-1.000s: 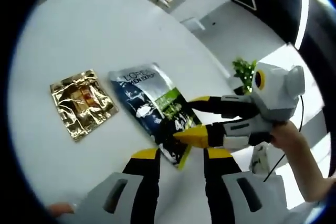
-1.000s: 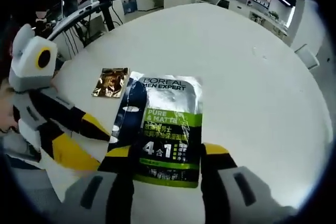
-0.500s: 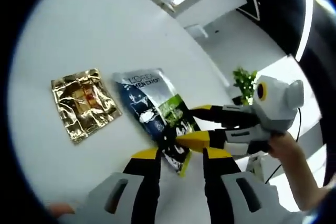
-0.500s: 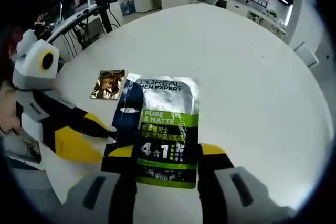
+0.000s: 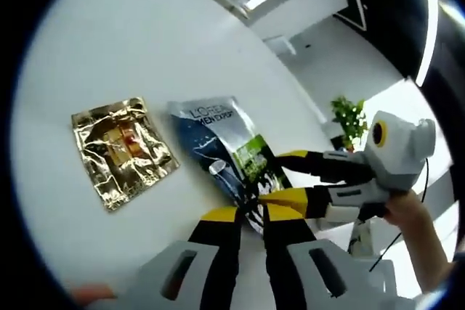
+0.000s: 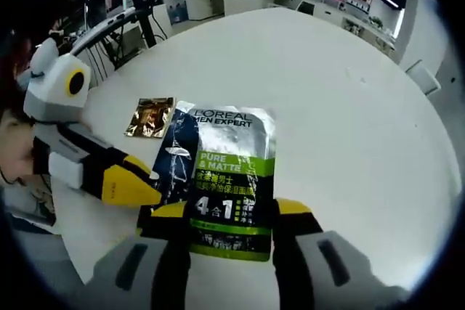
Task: Arrange the skincare products in the storage area until every visible bottle or jar stands upright without overlapping.
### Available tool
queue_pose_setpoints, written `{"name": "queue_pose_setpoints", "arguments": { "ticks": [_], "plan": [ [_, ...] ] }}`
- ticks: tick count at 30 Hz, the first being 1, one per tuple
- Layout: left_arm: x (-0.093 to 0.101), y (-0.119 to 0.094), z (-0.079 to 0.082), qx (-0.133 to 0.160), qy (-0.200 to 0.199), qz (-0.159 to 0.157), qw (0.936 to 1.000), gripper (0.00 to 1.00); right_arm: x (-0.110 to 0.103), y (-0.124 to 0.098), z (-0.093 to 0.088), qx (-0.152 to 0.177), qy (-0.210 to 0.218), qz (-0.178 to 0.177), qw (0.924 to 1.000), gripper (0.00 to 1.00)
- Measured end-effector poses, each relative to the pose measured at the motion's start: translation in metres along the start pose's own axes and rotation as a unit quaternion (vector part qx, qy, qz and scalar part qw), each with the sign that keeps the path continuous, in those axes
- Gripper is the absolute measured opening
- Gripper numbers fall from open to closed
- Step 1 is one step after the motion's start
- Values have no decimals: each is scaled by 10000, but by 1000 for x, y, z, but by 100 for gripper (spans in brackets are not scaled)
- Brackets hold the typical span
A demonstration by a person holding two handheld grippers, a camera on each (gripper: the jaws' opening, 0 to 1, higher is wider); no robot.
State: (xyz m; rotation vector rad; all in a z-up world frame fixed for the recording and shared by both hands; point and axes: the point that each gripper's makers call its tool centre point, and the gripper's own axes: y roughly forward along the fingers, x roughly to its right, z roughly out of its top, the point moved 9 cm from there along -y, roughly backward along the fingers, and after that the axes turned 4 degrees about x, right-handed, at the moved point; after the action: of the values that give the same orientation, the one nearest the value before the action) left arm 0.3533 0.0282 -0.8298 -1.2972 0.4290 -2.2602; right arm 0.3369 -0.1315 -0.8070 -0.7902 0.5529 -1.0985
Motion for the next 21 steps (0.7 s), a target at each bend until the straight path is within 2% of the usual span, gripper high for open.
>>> {"name": "queue_pose_setpoints", "arguments": {
  "ticks": [3, 9, 16, 21],
  "plan": [
    [0, 0, 0, -1, -107, -44, 9999, 0, 0, 0, 0, 18, 2, -10, 10000, 45],
    [0, 1, 1, -32, 145, -66, 9999, 0, -2, 0, 0, 9, -7, -25, 10000, 44],
    [-2, 1, 0, 68, 115, -15, 9999, 0, -2, -1, -1, 86, -33, -49, 9999, 44],
    [-2, -2, 0, 125, 226, -25, 9997, 0, -4, -1, 1, -14, -35, -58, 10000, 44]
  ]
}}
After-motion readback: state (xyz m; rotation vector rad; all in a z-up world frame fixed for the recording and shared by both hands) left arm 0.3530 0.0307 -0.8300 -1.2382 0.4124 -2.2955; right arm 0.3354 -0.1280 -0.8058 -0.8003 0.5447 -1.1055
